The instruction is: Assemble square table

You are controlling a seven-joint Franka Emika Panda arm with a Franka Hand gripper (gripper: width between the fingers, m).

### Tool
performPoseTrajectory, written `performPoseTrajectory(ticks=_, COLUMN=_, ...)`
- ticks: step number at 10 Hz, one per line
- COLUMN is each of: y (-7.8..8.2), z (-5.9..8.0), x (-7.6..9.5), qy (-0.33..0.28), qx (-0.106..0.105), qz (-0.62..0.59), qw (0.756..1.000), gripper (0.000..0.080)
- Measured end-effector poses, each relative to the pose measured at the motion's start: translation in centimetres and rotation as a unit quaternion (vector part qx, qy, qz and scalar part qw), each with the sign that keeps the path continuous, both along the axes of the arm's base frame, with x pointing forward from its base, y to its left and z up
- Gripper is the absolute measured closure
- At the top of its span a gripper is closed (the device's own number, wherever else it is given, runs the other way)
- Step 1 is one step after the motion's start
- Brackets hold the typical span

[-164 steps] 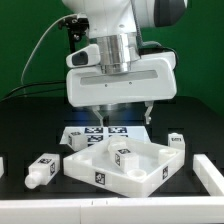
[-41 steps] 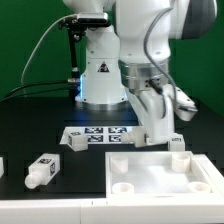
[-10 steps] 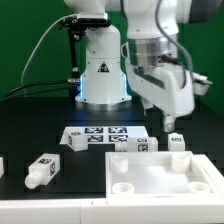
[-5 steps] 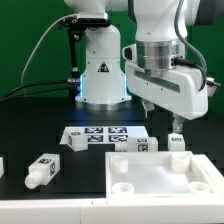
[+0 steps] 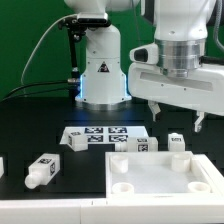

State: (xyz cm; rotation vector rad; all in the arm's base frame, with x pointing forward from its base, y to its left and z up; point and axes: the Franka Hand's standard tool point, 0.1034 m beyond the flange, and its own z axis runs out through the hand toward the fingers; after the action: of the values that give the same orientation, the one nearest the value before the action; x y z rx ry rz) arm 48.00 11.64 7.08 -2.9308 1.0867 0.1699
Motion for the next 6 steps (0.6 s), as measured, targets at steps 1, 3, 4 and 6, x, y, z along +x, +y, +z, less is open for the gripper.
performPoseTrajectory(ticks=1, y=0.0, z=0.0, x=0.0, qy=0.0, qx=0.001, qz=0.008, qw=1.0, gripper=0.0151)
performPoseTrajectory(ticks=3, y=0.7, z=-0.8, x=0.1, qy=-0.005, qx=0.0, qz=0.146, qw=0.989, gripper=0.0151)
performPoseTrajectory(ticks=4, y=1.0, z=-1.2, x=0.4, qy=-0.007, qx=0.008, qz=0.229, qw=0.973, gripper=0.0151)
performPoseTrajectory(ticks=6, y=0.7, z=-1.4, x=0.6, qy=-0.009, qx=0.014, qz=0.297, qw=0.955, gripper=0.0151)
